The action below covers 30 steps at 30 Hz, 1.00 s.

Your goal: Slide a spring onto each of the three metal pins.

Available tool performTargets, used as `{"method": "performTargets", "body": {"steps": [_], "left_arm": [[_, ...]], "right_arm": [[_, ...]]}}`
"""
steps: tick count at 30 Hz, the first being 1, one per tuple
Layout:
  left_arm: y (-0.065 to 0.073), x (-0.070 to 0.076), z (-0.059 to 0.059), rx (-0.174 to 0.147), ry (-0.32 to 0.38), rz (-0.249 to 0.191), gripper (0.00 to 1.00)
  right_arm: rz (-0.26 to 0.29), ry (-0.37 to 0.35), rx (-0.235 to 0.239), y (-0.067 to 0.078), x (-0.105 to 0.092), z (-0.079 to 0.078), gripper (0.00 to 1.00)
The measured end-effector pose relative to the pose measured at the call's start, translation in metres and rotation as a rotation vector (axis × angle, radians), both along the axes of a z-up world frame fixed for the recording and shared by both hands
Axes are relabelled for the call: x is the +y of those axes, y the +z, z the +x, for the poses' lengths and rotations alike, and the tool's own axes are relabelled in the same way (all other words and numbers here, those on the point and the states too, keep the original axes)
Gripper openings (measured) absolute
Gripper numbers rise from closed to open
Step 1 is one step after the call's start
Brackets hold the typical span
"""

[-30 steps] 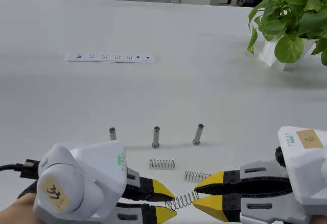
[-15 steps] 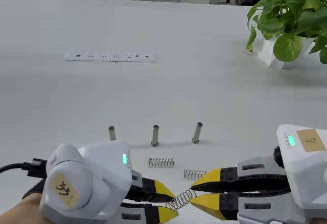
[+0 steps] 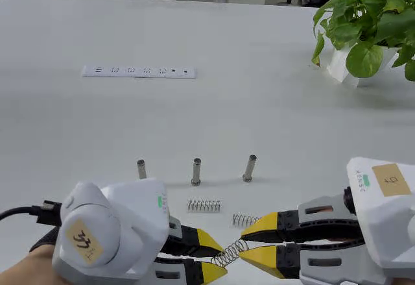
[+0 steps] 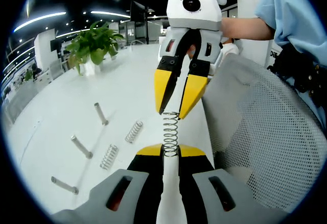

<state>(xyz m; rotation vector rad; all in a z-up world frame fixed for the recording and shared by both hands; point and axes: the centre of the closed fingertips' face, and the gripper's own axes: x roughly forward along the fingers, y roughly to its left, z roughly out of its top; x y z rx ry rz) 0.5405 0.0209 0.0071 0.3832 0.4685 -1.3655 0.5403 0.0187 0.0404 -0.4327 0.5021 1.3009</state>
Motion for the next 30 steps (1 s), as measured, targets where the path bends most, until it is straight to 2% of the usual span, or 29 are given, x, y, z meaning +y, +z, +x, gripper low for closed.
{"method": "performTargets", "body": {"steps": [2, 4, 9, 13, 16, 21, 30], "left_arm": [[0.001, 0.0, 0.0, -0.006, -0.006, -0.002, 0.06], [0.001, -0.001, -0.001, -0.01, -0.012, 0.0, 0.06], [0.002, -0.001, -0.001, -0.024, -0.031, 0.008, 0.06], [0.001, -0.001, -0.002, -0.036, -0.048, 0.02, 0.06], [0.002, -0.002, -0.002, -0.042, -0.055, 0.021, 0.06], [0.003, -0.003, -0.003, -0.047, -0.055, 0.018, 0.06], [0.008, -0.007, -0.001, -0.059, -0.036, -0.002, 0.06]], "right_arm": [[-0.007, 0.001, 0.005, 0.0, 0.0, 0.0, 0.17], [-0.025, 0.019, 0.006, -0.001, -0.001, -0.001, 0.21], [-0.088, 0.085, -0.009, -0.002, -0.002, -0.002, 0.21], [-0.167, 0.186, -0.007, -0.006, -0.003, -0.009, 0.19], [-0.201, 0.231, -0.014, -0.006, 0.0, -0.009, 0.18], [-0.229, 0.284, -0.02, -0.005, 0.006, -0.008, 0.13], [-0.259, 0.338, -0.015, -0.011, 0.01, -0.007, 0.12]]}}
